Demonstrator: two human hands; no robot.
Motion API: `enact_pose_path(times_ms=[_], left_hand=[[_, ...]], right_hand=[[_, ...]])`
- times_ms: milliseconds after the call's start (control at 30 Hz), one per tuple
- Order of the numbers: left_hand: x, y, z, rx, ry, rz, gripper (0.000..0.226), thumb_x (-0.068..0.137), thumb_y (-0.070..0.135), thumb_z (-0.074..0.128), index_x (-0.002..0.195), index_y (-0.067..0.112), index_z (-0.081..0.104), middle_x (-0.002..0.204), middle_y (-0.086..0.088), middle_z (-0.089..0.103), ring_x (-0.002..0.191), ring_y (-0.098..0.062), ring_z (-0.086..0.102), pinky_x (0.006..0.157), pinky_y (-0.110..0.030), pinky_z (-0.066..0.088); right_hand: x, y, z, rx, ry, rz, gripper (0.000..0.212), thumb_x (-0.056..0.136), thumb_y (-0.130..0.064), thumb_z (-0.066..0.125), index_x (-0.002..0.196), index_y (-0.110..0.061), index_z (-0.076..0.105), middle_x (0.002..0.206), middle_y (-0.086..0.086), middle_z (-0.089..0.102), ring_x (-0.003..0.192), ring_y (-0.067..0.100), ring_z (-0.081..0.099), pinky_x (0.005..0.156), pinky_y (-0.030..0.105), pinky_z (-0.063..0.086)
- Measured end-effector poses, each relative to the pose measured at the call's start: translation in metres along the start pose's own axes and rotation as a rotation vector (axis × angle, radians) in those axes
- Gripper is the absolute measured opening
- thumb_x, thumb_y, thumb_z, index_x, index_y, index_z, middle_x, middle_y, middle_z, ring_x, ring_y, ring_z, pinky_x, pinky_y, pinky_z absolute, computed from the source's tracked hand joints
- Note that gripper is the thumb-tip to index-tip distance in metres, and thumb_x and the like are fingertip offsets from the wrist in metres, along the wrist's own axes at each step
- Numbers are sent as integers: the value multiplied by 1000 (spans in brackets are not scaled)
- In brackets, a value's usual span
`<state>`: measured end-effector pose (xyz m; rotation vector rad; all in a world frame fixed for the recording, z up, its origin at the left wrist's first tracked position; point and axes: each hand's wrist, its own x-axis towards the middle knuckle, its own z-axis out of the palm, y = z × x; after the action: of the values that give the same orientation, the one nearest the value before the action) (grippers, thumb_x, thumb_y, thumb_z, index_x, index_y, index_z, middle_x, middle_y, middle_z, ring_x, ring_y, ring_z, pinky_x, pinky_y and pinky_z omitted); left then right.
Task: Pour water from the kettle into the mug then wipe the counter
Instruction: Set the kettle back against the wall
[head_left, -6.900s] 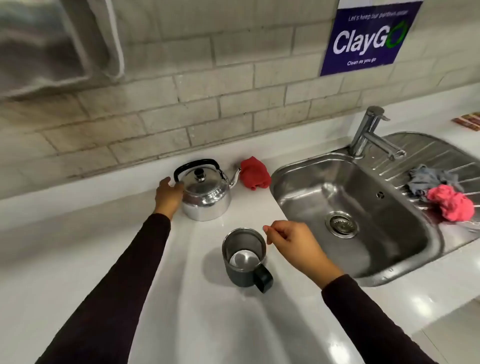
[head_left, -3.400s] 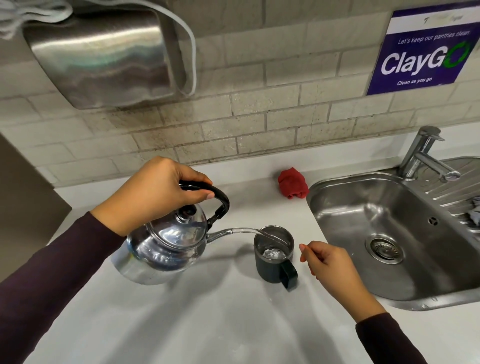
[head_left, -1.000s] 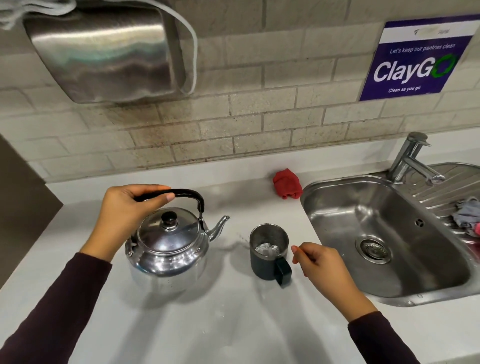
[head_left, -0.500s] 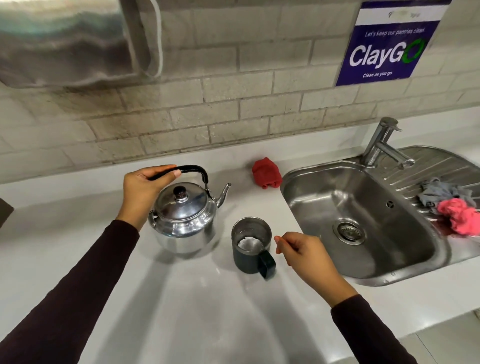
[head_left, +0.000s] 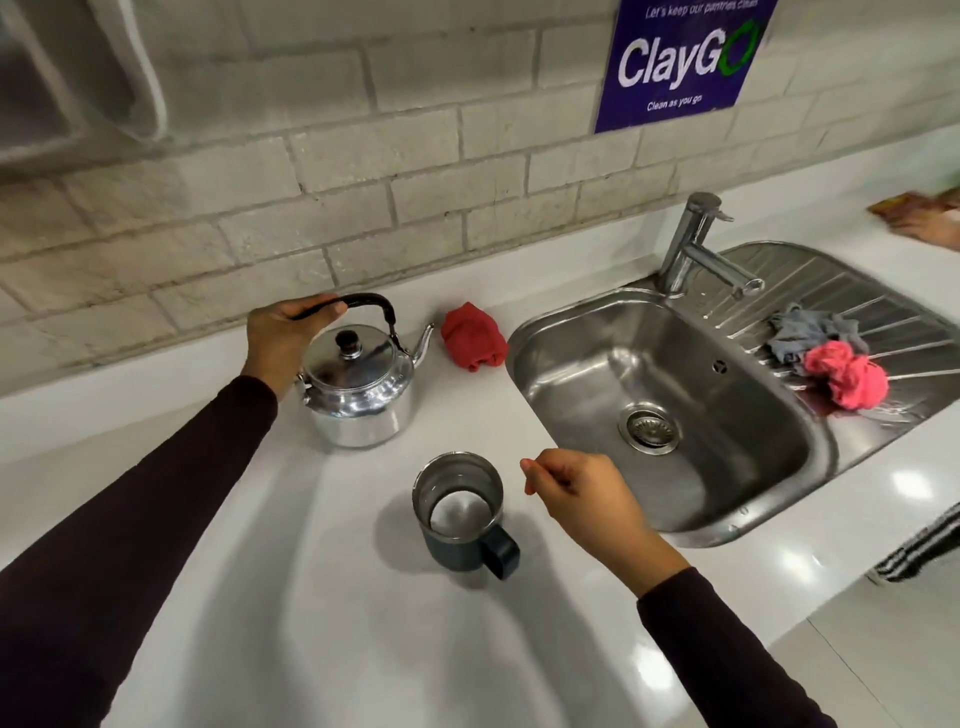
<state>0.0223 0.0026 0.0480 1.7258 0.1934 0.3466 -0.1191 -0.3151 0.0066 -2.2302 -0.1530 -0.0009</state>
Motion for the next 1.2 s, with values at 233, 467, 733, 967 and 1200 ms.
enact_pose_path(times_ms=[233,467,733,967,1200], left_hand=[[25,-12,10,14,-81,-53,13,76,20,75,85,28,73,71,28,72,71,11,66,58,-3,47],[41,-15,2,72,-114,-140,11,75,31,74,86,34,73,86,20,73,76,7,64,59,-12,44],[18,-5,7,300,66,-40,37,90,22,58,126,12,58,134,-12,54,119,-22,53,104,-32,42],[-95,-13,-9,145,99,-19,23,92,14,50,104,14,70,97,0,66,83,-12,56,73,-8,44],[-214,-41,-2,35,35,-162,31,93,9,48,78,23,71,67,3,65,56,4,55,58,-6,43]], right_hand=[[12,6,9,24,5,12,34,90,-34,56,60,-18,61,44,-19,53,43,8,45,45,13,35],[13,6,12,62,-26,47,34,91,-31,56,60,-18,61,43,-17,52,42,8,42,46,17,31],[6,-1,11,34,-40,0,34,90,-32,57,61,-14,63,40,-6,46,42,9,41,47,22,36],[-1,-8,7,3,-45,-30,35,91,-30,55,64,-9,64,48,-23,56,46,8,46,49,24,37],[-14,-7,7,3,-34,-29,34,90,-32,56,62,-15,64,53,19,57,46,18,44,49,26,38]])
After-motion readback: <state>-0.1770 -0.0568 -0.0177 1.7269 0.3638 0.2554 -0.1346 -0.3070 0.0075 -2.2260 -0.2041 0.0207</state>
